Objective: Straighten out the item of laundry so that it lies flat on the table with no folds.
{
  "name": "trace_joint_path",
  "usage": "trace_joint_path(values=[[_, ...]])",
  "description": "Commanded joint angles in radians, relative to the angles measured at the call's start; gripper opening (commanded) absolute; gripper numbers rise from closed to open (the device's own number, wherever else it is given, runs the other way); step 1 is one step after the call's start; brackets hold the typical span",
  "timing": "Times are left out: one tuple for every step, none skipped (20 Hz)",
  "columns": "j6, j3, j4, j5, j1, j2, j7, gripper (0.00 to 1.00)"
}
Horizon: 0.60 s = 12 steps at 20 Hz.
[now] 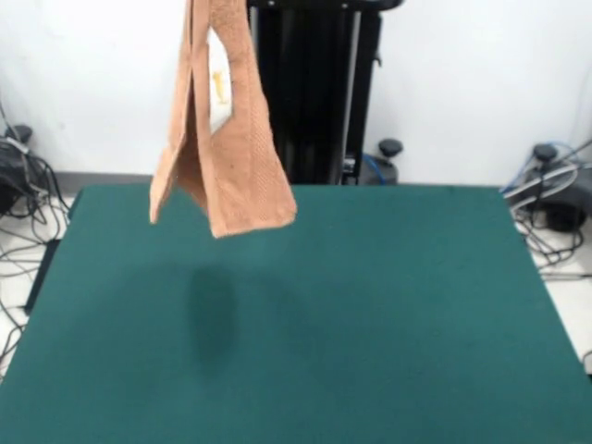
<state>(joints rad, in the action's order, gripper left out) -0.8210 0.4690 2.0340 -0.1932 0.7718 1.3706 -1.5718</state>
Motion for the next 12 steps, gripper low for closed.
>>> trace_joint_path(values=[[0.187, 0.034, 0.134, -0.082, -0.015, -0.151, 0.057, 0.00], [0.235, 0.032, 0.120, -0.127, -0.020, -0.202, 0.049, 0.00], [0.284, 0.022, 0.096, -0.176, -0.031, -0.259, 0.036, 0.00], [0.334, 0.000, 0.072, -0.221, -0.047, -0.310, 0.009, 0.00], [0.374, -0.025, 0.047, -0.257, -0.065, -0.356, -0.021, 0.00], [0.408, -0.043, 0.022, -0.286, -0.078, -0.400, -0.038, 0.00], [0.442, -0.057, 0.000, -0.311, -0.087, -0.437, -0.049, 0.00], [0.473, -0.072, -0.016, -0.334, -0.099, -0.461, -0.065, 0.00], [0.484, -0.078, -0.022, -0.343, -0.103, -0.470, -0.075, 0.00], [0.481, -0.076, -0.015, -0.337, -0.099, -0.465, -0.080, 0.00], [0.475, -0.073, -0.004, -0.327, -0.093, -0.454, -0.086, 0.00], [0.465, -0.071, 0.012, -0.317, -0.090, -0.433, -0.090, 0.00]])
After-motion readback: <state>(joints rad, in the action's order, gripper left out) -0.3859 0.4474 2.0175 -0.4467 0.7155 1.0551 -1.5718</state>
